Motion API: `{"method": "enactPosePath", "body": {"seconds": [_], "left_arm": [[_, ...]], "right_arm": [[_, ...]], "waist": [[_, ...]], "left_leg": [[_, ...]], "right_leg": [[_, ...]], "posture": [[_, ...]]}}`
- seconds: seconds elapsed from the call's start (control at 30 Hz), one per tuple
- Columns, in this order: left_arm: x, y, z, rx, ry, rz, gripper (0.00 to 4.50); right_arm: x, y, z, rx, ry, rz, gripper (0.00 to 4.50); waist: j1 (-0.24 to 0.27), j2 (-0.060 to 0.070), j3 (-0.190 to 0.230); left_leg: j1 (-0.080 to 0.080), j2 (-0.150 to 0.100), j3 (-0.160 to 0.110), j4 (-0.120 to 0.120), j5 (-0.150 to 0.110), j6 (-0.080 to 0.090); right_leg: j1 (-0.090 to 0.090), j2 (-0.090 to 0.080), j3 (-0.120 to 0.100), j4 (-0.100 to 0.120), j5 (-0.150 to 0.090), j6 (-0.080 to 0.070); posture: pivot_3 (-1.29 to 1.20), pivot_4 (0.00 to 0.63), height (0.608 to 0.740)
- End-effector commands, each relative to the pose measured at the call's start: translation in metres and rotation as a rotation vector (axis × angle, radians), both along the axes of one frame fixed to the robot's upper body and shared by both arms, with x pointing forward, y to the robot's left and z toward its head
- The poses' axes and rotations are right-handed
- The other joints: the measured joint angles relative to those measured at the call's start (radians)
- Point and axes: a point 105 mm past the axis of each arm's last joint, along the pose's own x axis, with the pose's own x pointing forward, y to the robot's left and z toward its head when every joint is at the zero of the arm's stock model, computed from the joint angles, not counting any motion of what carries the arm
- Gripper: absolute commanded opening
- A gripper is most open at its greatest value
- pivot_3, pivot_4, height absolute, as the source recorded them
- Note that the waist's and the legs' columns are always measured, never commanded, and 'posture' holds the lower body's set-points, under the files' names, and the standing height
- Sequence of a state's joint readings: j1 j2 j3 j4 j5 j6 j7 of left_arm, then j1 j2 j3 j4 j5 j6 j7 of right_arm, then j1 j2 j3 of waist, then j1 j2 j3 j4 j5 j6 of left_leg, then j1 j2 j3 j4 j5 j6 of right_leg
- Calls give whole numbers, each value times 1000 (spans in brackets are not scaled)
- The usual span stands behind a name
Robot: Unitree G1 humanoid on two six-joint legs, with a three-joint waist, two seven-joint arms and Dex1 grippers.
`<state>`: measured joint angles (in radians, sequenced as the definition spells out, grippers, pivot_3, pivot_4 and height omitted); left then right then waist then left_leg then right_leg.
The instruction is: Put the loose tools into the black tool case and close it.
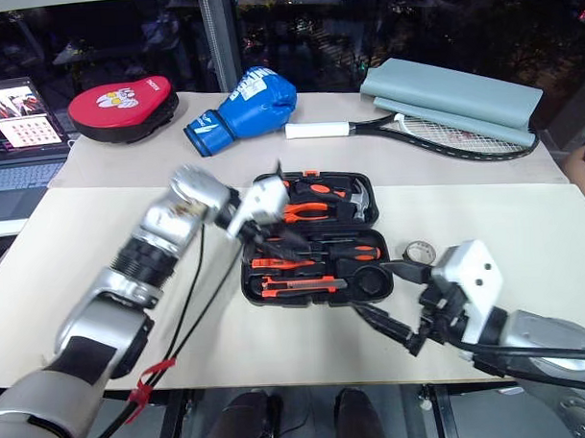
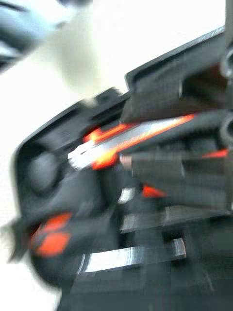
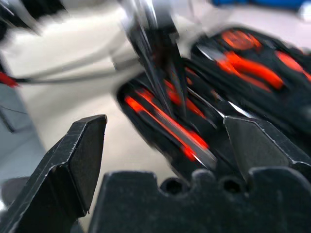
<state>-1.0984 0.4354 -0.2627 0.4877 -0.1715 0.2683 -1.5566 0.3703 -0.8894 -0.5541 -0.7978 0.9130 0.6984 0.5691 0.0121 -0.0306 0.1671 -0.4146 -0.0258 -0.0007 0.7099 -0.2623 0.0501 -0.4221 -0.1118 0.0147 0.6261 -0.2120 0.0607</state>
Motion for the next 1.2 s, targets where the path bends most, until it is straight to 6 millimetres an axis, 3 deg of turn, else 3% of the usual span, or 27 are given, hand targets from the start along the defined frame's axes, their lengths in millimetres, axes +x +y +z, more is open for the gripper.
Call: {"method": "enactPosePath", "body": {"seconds": [0.03,0.13,0.3,0.4,0.7,0.93,1.03,1.2], "left_arm": [[-2,33,26,-66,4,34,3494],[-8,55,33,-57,41,71,4457],[-29,88,38,-35,69,109,4457],[-46,94,34,-8,49,91,4457],[-60,85,29,-83,-76,93,4457],[-68,85,27,-95,-64,107,4457],[-68,84,27,-104,-68,118,4500],[-66,81,25,-100,-79,118,4500]], "right_arm": [[-5,-53,12,-73,-36,-124,4500],[-14,-75,11,-128,7,-120,4500],[-7,-100,13,-207,72,-64,4500],[20,-96,10,-254,94,20,4500],[94,-67,-22,-432,172,176,4500],[129,-65,-46,-525,223,191,4500],[135,-64,-50,-535,223,201,3796],[139,-61,-53,-531,208,223,2051]], "waist": [[-3,0,0],[-6,0,0],[-15,1,0],[-24,0,1],[-25,2,3],[-22,3,4],[-21,3,4],[-25,3,4]], "left_leg": [[0,0,1,0,0,0],[1,1,1,0,0,0],[5,3,1,0,0,0],[7,3,3,0,0,0],[6,6,4,0,2,-4],[5,4,5,-1,2,-4],[4,4,4,-1,1,-4],[5,3,4,-1,1,-4]], "right_leg": [[0,0,0,-1,0,0],[0,1,1,0,0,0],[2,2,2,1,0,-1],[4,1,3,0,0,-1],[1,4,3,1,2,-5],[-1,4,3,2,2,-4],[-1,3,3,1,2,-4],[-1,3,3,2,2,-4]], "posture": [[0,150,736],[0,150,736],[0,150,736],[0,150,736],[0,150,736],[0,150,736],[0,150,736],[0,150,736]]}}
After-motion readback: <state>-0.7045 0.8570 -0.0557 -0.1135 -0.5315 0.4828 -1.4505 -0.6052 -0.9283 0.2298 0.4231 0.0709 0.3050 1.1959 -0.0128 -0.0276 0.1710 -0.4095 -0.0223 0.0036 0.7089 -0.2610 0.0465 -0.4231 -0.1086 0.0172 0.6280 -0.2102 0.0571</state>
